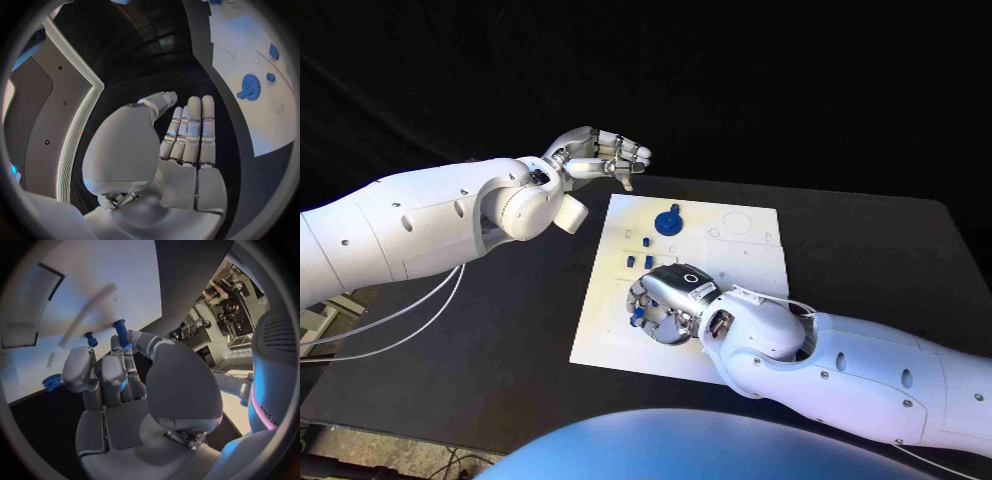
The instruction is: Assemble the parts on the task board
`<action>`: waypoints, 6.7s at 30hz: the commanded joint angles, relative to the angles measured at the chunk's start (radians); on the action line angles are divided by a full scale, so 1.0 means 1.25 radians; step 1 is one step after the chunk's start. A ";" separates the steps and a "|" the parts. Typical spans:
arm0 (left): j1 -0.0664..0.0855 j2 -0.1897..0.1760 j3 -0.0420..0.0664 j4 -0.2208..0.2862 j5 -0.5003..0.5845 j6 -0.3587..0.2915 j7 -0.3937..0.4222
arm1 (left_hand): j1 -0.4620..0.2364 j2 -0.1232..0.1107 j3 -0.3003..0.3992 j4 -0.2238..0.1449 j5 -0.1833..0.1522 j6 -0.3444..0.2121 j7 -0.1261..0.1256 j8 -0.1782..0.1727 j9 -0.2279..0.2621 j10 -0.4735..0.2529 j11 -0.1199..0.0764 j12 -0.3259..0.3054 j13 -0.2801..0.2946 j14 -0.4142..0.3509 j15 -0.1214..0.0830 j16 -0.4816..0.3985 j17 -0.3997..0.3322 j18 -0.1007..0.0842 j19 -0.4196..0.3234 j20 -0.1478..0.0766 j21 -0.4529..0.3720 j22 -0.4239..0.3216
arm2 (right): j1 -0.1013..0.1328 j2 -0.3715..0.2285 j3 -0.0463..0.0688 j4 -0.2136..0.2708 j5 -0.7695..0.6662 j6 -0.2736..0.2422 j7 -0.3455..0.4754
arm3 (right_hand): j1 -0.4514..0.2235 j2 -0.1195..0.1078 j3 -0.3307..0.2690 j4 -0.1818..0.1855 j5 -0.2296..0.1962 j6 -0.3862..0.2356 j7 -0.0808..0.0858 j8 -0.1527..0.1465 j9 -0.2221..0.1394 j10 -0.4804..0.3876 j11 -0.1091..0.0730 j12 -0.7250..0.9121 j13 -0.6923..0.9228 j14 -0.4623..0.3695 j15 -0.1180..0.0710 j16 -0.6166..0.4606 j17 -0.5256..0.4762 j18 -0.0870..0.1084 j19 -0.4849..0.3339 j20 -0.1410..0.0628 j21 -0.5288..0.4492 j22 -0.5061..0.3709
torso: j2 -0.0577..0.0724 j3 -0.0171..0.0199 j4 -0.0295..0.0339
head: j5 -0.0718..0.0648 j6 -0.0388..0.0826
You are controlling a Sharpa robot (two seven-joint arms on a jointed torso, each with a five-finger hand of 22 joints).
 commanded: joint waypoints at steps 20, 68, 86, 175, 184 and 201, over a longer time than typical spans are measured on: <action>0.000 -0.001 0.000 -0.001 0.000 0.018 -0.001 | -0.005 -0.001 0.003 -0.003 0.001 -0.008 0.019 -0.002 -0.001 -0.010 -0.001 0.006 0.000 -0.006 0.001 -0.003 -0.002 0.009 -0.008 0.000 0.003 0.002 | -0.009 -0.035 -0.003 0.034 -0.062 -0.116 -0.007 | 0.063 0.017 -0.383 0.048 0.012 -0.139 0.022 -0.107 -0.029 -0.213 0.018 0.081 -0.012 -0.082 0.029 -0.059 -0.111 0.021 -0.070 0.032 -0.235 0.031 | -0.002 0.0009 -0.0009 | -0.005 0.000; -0.002 -0.025 -0.005 0.022 0.000 0.017 0.010 | -0.009 0.000 0.002 -0.001 0.001 -0.010 0.019 -0.001 -0.002 -0.015 -0.001 0.010 0.000 -0.007 0.002 -0.001 -0.003 0.010 -0.010 0.002 0.003 0.002 | 0.005 -0.422 0.003 0.178 0.312 -0.061 -0.125 | -0.006 0.090 -0.615 0.204 0.008 -0.081 -0.036 0.092 0.093 0.146 -0.052 0.905 0.883 0.073 -0.029 0.206 0.385 -0.058 0.088 -0.023 0.265 0.173 | -0.018 -0.0009 -0.0192 | -0.107 0.000; -0.002 -0.025 -0.005 0.022 0.000 0.019 0.007 | -0.010 -0.001 0.002 -0.002 0.001 -0.012 0.019 -0.001 -0.002 -0.017 -0.001 0.012 0.000 -0.007 0.002 -0.001 -0.003 0.010 -0.011 0.002 0.003 0.002 | -0.001 -0.387 0.003 0.143 0.256 -0.039 -0.171 | -0.010 0.093 -0.616 0.204 0.009 -0.077 -0.037 0.093 0.095 0.144 -0.053 0.902 0.882 0.073 -0.030 0.205 0.383 -0.057 0.086 -0.023 0.261 0.172 | -0.018 -0.0003 -0.0190 | -0.101 0.000; -0.002 -0.028 -0.006 0.028 0.000 0.017 0.000 | -0.020 0.005 0.004 0.004 0.002 -0.015 0.020 0.002 -0.002 -0.024 0.001 0.020 0.000 -0.008 0.003 0.003 -0.004 0.010 -0.012 0.004 0.001 0.001 | -0.011 -0.235 0.006 0.104 0.284 -0.020 -0.194 | -0.085 0.215 -0.650 0.204 0.009 -0.002 -0.066 0.099 0.132 0.188 -0.078 0.927 0.950 0.083 -0.050 0.228 0.443 -0.067 0.099 -0.041 0.320 0.186 | -0.017 -0.0009 -0.0206 | -0.081 0.000; -0.002 -0.029 -0.006 0.028 0.000 0.017 0.000 | -0.020 0.005 0.004 0.004 0.002 -0.015 0.020 0.002 -0.002 -0.024 0.001 0.020 0.000 -0.008 0.003 0.003 -0.004 0.010 -0.012 0.004 0.001 0.001 | -0.011 -0.237 0.006 0.110 0.258 -0.016 -0.197 | -0.129 0.198 -0.693 0.203 0.007 0.003 -0.067 0.099 0.137 0.191 -0.079 0.923 0.956 0.083 -0.051 0.227 0.444 -0.067 0.099 -0.043 0.321 0.186 | -0.017 -0.0010 -0.0204 | -0.080 0.000; -0.002 -0.031 -0.006 0.027 0.000 0.017 -0.001 | -0.020 0.005 0.004 0.004 0.002 -0.015 0.020 0.002 -0.002 -0.024 0.001 0.020 0.000 -0.008 0.003 0.003 -0.004 0.010 -0.012 0.004 0.001 0.001 | -0.011 -0.252 0.006 0.133 0.225 -0.025 -0.199 | -0.175 0.177 -0.722 0.205 0.008 0.004 -0.067 0.098 0.143 0.191 -0.079 0.917 0.957 0.083 -0.052 0.227 0.445 -0.067 0.098 -0.043 0.321 0.186 | -0.017 -0.0008 -0.0207 | -0.081 0.000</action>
